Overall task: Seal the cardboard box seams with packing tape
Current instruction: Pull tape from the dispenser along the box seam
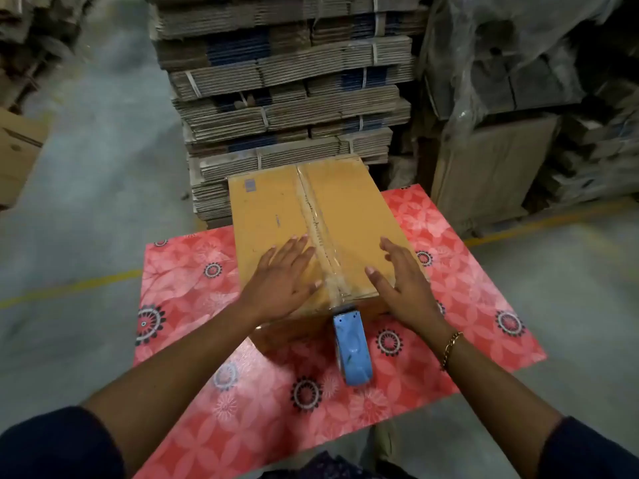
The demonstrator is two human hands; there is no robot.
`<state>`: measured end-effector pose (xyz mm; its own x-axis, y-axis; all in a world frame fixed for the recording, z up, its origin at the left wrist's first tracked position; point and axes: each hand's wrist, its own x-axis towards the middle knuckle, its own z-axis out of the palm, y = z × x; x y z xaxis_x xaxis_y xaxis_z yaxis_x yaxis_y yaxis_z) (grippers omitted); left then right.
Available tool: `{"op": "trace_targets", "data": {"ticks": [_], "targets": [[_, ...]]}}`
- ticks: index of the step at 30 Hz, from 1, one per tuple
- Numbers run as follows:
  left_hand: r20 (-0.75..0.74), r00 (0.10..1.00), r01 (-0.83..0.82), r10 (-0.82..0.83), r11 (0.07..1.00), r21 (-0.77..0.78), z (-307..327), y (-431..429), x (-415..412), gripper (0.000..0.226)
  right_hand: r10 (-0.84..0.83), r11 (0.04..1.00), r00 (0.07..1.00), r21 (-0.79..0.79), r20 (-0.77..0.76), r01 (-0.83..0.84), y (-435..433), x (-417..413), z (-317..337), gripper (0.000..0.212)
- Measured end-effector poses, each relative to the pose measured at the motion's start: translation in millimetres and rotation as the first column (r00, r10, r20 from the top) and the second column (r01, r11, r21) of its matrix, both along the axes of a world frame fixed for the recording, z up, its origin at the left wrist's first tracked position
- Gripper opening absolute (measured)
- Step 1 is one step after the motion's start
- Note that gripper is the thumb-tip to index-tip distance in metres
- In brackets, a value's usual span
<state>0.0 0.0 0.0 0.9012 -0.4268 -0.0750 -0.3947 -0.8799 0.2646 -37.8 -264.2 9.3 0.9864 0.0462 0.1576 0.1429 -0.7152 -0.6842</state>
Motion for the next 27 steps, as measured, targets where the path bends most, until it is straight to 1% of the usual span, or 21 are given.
{"op": "trace_targets", "data": {"ticks": [1, 2, 4, 7, 9, 11, 14, 16, 18, 20, 22, 25, 27], "targets": [[0.006, 0.997, 0.079, -0.079, 0.996, 0.037, -5.2, -1.5, -1.9, 0.084, -0.039, 0.997, 0.999, 0.063, 0.002, 0.039, 0.6, -9.2, -6.6, 0.065], [0.020, 0.987, 0.158, -0.160, 0.984, 0.077, -9.4, -3.4, -2.3, 0.087, -0.075, 0.994, 0.997, 0.085, -0.013, 0.075, 0.7, -17.5, -13.5, 0.062], [0.028, 0.956, 0.288, -0.293, 0.950, 0.124, -22.2, -6.0, -6.1, 0.094, -0.108, 0.990, 0.991, 0.085, -0.083, 0.115, 3.7, -43.9, -35.8, 0.063], [0.043, 0.900, 0.417, -0.433, 0.887, 0.198, -35.4, -13.2, -7.9, 0.097, -0.143, 0.981, 0.963, 0.099, -0.230, 0.170, 7.7, -71.8, -70.1, 0.075], [0.080, 0.867, 0.460, -0.491, 0.853, 0.247, -42.6, -18.2, -7.2, 0.097, -0.143, 0.979, 0.931, 0.086, -0.337, 0.182, 11.5, -83.9, -87.1, 0.084], [0.099, 0.857, 0.464, -0.505, 0.842, 0.277, -49.4, -24.4, -5.5, 0.098, -0.132, 0.985, 0.911, 0.048, -0.391, 0.163, 17.5, -90.5, -99.7, 0.094], [0.077, 0.892, 0.413, -0.445, 0.873, 0.260, -55.5, -29.9, -2.1, 0.090, -0.099, 0.994, 0.885, -0.006, -0.454, 0.109, 28.3, -92.6, -109.5, 0.103], [0.054, 0.921, 0.368, -0.387, 0.905, 0.213, -59.8, -30.3, -1.7, 0.086, -0.083, 0.995, 0.878, 0.008, -0.471, 0.098, 35.5, -93.7, -114.8, 0.108], [0.056, 0.927, 0.353, -0.370, 0.915, 0.196, -63.4, -30.0, -2.3, 0.085, -0.090, 0.987, 0.863, 0.069, -0.497, 0.143, 41.7, -94.2, -120.4, 0.114], [0.074, 0.927, 0.351, -0.369, 0.918, 0.184, -65.9, -29.9, -2.3, 0.084, -0.085, 0.970, 0.861, 0.154, -0.501, 0.186, 45.9, -93.9, -125.7, 0.111], [0.079, 0.925, 0.352, -0.371, 0.917, 0.189, -66.8, -29.3, -1.7, 0.084, -0.081, 0.959, 0.868, 0.198, -0.489, 0.201, 49.2, -97.1, -123.8, 0.105], [0.086, 0.920, 0.359, -0.383, 0.910, 0.208, -68.5, -28.2, -0.5, 0.085, -0.092, 0.968, 0.879, 0.166, -0.468, 0.189, 47.4, -109.8, -116.3, 0.098], [0.097, 0.916, 0.361, -0.389, 0.907, 0.218, -70.7, -28.2, 0.3, 0.087, -0.119, 0.971, 0.892, 0.138, -0.435, 0.197, 44.6, -119.9, -110.7, 0.098]]}}
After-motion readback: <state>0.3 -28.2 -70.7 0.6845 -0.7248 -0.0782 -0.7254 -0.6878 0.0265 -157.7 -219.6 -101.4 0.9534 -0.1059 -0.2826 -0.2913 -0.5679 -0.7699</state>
